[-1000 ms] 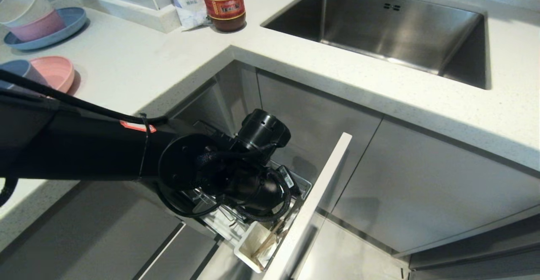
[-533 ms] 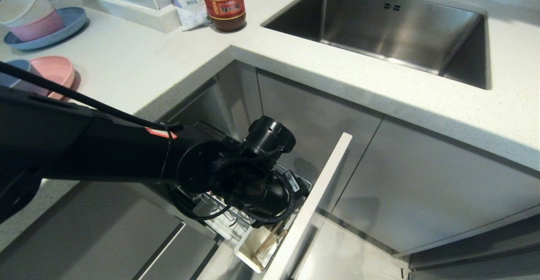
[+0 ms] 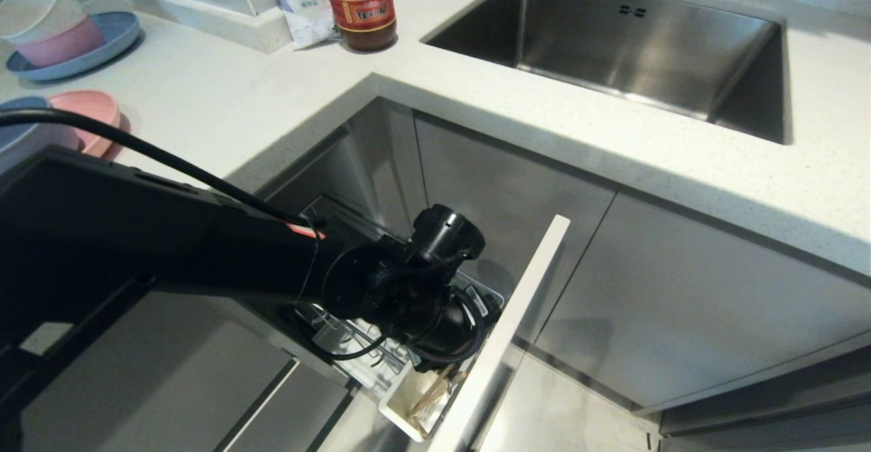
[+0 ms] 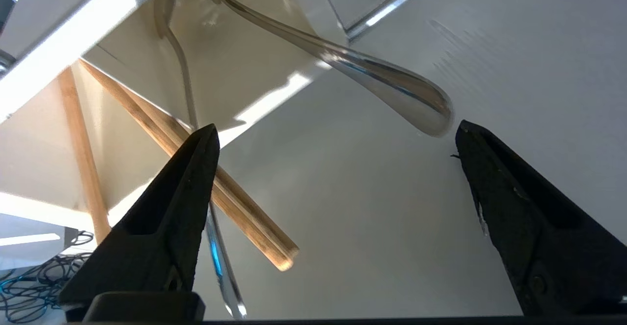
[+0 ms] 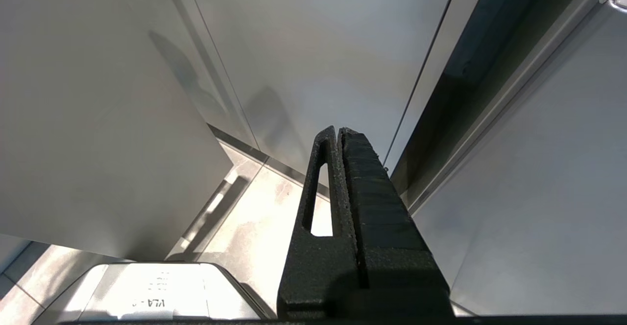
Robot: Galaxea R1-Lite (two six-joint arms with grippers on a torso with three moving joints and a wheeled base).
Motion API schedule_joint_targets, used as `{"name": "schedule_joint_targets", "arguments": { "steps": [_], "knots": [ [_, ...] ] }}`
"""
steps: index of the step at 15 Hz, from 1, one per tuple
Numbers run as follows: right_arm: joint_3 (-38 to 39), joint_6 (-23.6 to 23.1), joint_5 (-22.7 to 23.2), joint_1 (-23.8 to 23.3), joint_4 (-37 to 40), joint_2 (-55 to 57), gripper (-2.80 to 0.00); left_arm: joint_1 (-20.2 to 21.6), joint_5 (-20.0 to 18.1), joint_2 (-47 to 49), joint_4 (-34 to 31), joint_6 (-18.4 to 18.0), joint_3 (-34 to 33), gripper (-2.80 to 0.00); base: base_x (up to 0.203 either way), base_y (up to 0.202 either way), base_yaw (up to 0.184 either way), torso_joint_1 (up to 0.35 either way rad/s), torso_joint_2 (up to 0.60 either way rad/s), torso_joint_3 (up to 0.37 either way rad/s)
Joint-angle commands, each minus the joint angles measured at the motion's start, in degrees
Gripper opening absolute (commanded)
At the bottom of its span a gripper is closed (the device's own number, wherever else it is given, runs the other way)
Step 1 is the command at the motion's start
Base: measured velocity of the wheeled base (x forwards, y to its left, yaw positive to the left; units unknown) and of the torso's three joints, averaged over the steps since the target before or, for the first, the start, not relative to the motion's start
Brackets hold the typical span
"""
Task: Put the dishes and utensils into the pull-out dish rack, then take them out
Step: Take the fork out of the cupboard
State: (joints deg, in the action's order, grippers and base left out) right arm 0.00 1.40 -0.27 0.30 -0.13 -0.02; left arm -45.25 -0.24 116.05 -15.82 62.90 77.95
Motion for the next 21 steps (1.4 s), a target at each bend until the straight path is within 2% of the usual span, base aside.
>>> {"name": "schedule_joint_targets", "arguments": {
  "steps": [1,7,8,21],
  "knots": [
    [0.09,0.0,0.0,0.05,-0.04,-0.24,-2.8,0.08,-0.02,0.81,-0.02,0.32,0.23,0.0,0.0,0.0,0.0,0.0,0.0,0.0],
    [0.09,0.0,0.0,0.05,-0.04,-0.24,-2.8,0.08,-0.02,1.54,-0.08,0.21,0.8,0.0,0.0,0.0,0.0,0.0,0.0,0.0],
    [0.09,0.0,0.0,0.0,-0.02,-0.19,-2.8,0.08,-0.02,1.55,-0.07,0.21,0.8,-2.8,0.0,0.0,0.0,0.0,0.0,0.0],
    [0.09,0.0,0.0,0.05,-0.04,-0.24,-2.8,-0.01,0.07,1.19,-0.17,0.08,0.8,-2.8,0.0,0.0,0.0,0.0,0.0,0.0]
  ]
}}
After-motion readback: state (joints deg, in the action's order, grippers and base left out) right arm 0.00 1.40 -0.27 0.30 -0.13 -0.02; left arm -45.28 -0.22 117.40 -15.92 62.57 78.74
